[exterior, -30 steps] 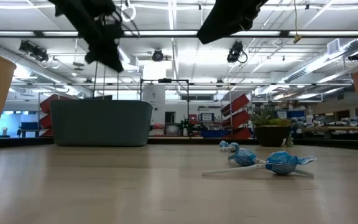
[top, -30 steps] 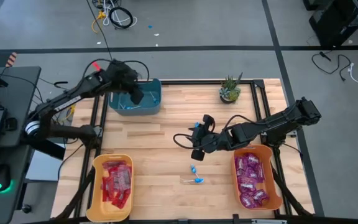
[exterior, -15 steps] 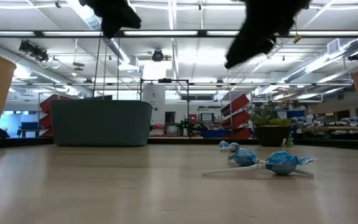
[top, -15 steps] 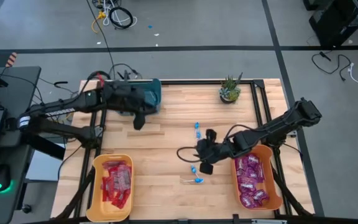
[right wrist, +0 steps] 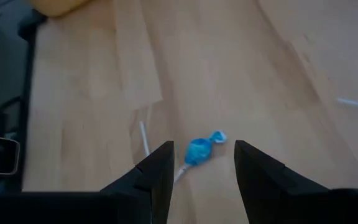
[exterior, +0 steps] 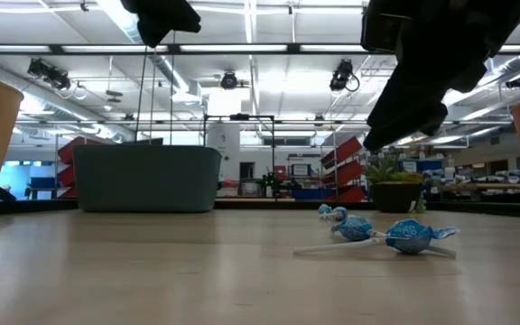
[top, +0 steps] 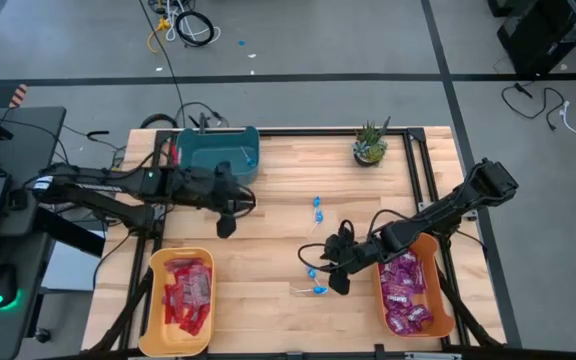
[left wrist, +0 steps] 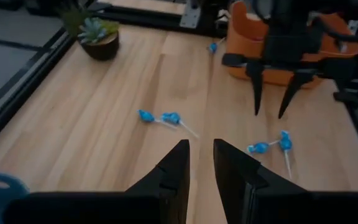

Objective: Sort candy
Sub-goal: Put the blue candy into the blue bin

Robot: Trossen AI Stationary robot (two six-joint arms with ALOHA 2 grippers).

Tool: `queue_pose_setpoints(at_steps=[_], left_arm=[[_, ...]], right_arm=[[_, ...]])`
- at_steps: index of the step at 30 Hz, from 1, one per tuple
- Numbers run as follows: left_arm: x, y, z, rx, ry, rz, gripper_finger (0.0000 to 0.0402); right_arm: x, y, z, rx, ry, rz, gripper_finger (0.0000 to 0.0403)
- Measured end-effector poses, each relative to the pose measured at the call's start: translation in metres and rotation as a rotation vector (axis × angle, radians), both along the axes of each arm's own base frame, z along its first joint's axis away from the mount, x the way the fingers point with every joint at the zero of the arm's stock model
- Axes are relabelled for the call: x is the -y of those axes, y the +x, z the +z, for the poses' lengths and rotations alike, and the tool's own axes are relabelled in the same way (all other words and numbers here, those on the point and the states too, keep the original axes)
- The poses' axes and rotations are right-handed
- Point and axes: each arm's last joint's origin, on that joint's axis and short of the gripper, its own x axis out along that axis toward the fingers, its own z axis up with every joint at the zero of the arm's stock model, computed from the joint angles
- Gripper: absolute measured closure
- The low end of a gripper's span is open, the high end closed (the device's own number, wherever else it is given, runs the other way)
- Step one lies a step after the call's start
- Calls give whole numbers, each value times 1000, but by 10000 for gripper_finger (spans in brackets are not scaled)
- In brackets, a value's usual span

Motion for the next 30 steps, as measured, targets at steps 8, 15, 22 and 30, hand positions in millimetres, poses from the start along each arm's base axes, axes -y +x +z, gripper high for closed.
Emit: queue_pose_setpoints(at_steps=[8, 15, 22, 30], left_arm=[[21, 0, -12, 21, -3, -42, 326], [35, 2, -12, 43, 0, -52, 326], [43, 2, -12, 53, 5, -74, 326], [47, 1, -12, 58, 7, -82, 326]], right_arm=[[-10, -7, -9, 142, -123, 162, 249], [-10, -10, -14, 158, -177, 173, 249], [-14, 0, -40, 125, -207, 189, 249], [-17, 8, -75, 63, -160, 155, 249]])
